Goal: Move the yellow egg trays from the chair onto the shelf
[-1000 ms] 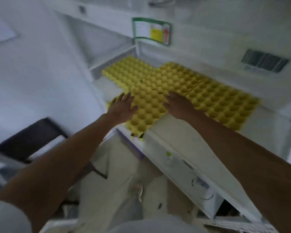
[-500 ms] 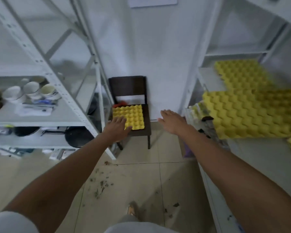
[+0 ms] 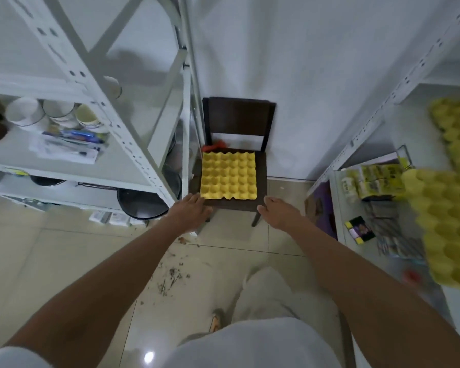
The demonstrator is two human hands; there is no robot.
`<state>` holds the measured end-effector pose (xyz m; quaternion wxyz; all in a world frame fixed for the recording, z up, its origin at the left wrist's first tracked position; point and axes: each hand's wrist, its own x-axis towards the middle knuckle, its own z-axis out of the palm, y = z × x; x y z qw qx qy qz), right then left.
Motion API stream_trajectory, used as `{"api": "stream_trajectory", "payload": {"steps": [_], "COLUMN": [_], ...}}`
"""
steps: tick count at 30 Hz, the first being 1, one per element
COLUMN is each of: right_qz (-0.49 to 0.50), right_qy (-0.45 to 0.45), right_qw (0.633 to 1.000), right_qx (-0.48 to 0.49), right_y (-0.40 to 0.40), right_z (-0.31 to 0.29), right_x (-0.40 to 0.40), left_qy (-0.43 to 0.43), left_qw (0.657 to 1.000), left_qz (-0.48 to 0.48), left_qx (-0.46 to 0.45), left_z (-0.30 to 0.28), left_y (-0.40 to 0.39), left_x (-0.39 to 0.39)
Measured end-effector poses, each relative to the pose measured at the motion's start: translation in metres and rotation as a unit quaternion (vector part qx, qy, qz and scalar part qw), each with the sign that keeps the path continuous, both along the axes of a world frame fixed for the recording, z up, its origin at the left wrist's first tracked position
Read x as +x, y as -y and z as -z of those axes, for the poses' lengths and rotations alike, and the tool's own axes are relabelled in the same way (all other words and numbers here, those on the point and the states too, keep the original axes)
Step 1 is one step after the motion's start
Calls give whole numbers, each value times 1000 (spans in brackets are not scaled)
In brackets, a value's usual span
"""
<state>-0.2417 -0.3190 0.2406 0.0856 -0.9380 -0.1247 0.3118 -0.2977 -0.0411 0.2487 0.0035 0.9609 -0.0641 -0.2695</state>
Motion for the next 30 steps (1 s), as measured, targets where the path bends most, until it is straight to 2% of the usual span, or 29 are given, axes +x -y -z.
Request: {"api": "stream_trajectory", "payload": {"steps": [3, 6, 8, 10, 15, 19, 25, 28, 30], "right_qz": [15, 16, 22, 53, 76, 109, 261, 267, 253], "right_qy": [-15, 5, -29, -62, -123, -130, -103, -82, -68], "right_qw": [1000, 999, 998, 996, 988, 983, 958, 957, 959], "right_qx": [-21, -31, -44, -31, -60, -63, -58, -82, -113], "right_y": [-7, -10, -15, -18, -28, -39, -52, -50, -47], "right_z": [31, 67, 85, 105, 172, 242, 342, 373, 384], "right_x": [50, 108, 146, 178, 240, 276, 310, 315, 316], "left_qy": [-52, -51, -83, -112, -86, -90, -90, -68, -49], "left_qw": [997, 994, 989, 975, 945, 938, 892, 896, 905], "left_qz": [-48, -94, -113, -182, -308, -331, -436, -433, -420], "left_qx": [-13, -34, -47, -66, -64, -57, -72, -74, -40], "left_z": [31, 66, 85, 108, 176, 247, 339, 367, 375], "left_y": [-8, -13, -15, -19, -32, -48, -59, -59, -63], "left_x": [53, 107, 140, 168, 225, 265, 306, 309, 307]}}
